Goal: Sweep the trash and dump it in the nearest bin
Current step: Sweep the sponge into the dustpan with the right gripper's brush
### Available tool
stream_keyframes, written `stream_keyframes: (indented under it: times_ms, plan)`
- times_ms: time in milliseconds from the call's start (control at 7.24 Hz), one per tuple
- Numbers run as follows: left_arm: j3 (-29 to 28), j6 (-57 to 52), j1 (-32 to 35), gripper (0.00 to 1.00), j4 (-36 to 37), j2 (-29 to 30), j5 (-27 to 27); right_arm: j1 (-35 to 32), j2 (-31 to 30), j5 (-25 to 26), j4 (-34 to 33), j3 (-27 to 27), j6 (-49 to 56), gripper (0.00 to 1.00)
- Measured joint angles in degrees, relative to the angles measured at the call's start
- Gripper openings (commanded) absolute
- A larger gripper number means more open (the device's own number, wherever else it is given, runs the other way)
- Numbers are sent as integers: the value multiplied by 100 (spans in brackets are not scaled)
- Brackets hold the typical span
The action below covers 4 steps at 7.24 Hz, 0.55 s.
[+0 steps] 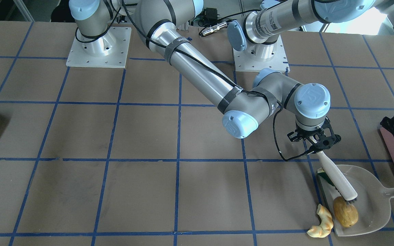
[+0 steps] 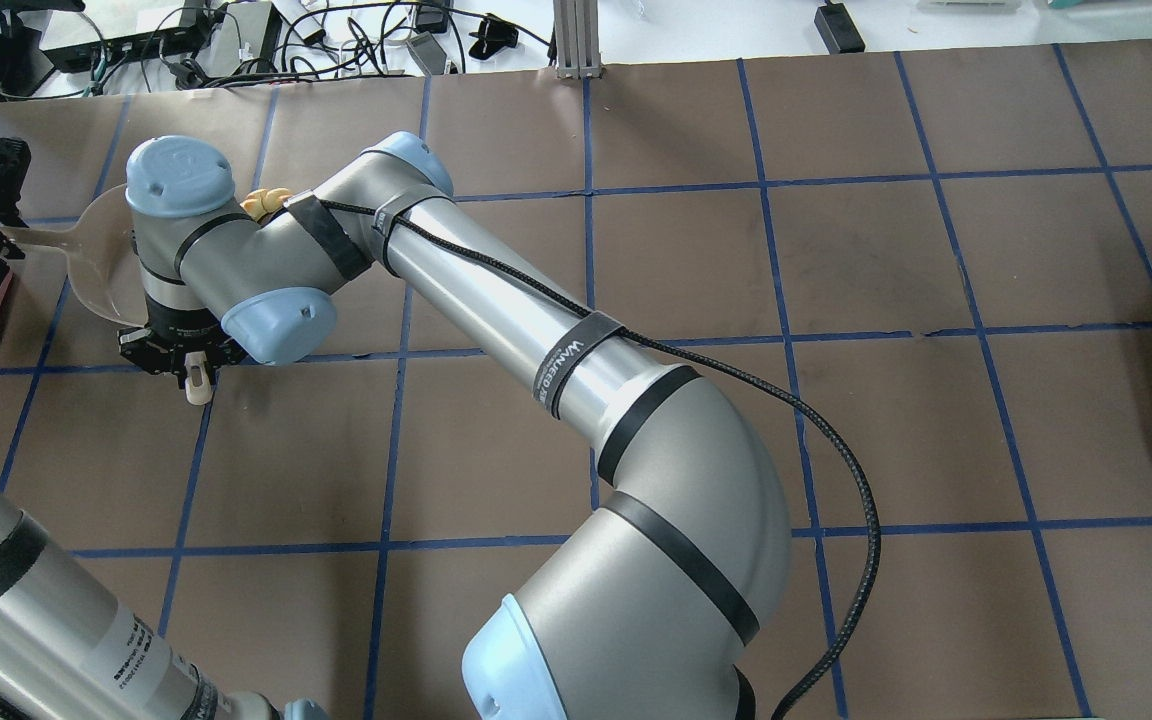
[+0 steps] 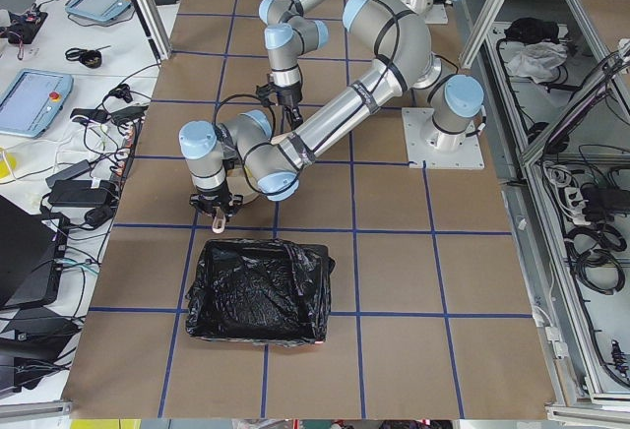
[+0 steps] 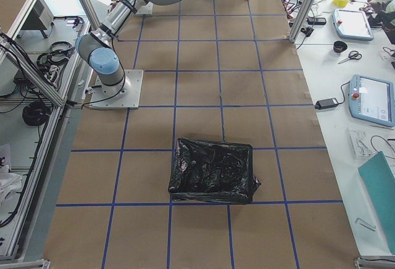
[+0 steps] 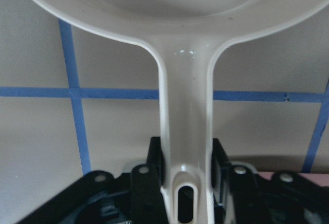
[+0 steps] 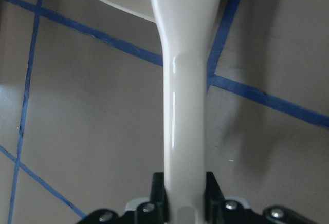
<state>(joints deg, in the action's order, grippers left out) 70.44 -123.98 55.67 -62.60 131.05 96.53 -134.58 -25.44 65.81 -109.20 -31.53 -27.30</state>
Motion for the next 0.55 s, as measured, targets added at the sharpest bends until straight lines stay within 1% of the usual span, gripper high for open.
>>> stream_keyframes:
  times_ms: [276,552]
  plan:
    - [11,11,11,0,-6,7,-3,-97,-53,-119,-276,12,-361,0]
    - [29,14,13,0,-6,8,-3,-101,-235,-48,-303,-138,-638,0]
